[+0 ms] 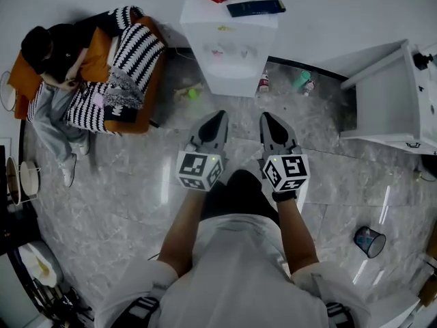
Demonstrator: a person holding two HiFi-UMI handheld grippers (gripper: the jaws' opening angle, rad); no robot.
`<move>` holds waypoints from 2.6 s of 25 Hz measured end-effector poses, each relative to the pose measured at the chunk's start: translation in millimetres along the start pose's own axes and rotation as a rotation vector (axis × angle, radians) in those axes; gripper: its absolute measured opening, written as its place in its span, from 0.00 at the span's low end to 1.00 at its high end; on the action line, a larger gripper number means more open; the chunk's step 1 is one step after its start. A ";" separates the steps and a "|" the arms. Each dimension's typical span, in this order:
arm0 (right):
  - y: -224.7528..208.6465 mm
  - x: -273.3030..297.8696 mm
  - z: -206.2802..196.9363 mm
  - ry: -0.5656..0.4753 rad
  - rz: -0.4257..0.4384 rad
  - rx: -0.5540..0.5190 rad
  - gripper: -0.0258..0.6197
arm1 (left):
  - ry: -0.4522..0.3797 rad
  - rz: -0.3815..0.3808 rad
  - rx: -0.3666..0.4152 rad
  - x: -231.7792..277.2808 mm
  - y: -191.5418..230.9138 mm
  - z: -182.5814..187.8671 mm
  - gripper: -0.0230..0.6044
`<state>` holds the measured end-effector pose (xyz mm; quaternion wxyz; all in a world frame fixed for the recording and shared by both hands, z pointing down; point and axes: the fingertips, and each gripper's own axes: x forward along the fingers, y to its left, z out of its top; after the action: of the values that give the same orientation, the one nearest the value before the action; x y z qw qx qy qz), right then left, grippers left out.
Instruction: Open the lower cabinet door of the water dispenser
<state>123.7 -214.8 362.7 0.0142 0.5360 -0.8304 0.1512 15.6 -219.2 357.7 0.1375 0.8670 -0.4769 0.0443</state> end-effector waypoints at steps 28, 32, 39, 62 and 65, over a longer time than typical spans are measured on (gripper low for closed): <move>-97.7 81.2 -233.3 -0.132 -0.064 -0.143 0.06 | -0.134 -0.136 0.136 99.4 78.9 -223.5 0.06; -114.0 99.2 -234.9 -0.096 -0.075 -0.155 0.06 | -0.122 -0.165 0.142 117.8 83.1 -224.3 0.06; -146.3 133.9 -254.8 -0.006 -0.057 -0.101 0.06 | -0.114 -0.175 0.125 140.7 100.6 -225.2 0.06; -228.7 239.3 -292.2 0.134 0.083 -0.064 0.29 | -0.048 -0.248 0.075 166.5 118.3 -241.3 0.06; -234.7 254.7 -296.8 0.165 0.096 -0.080 0.37 | -0.041 -0.256 0.072 171.5 117.5 -242.3 0.06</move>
<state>184.4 -450.5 748.5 0.0969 0.4803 -0.8565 0.1622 23.0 -350.6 648.6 0.1012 0.9258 -0.3633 0.0258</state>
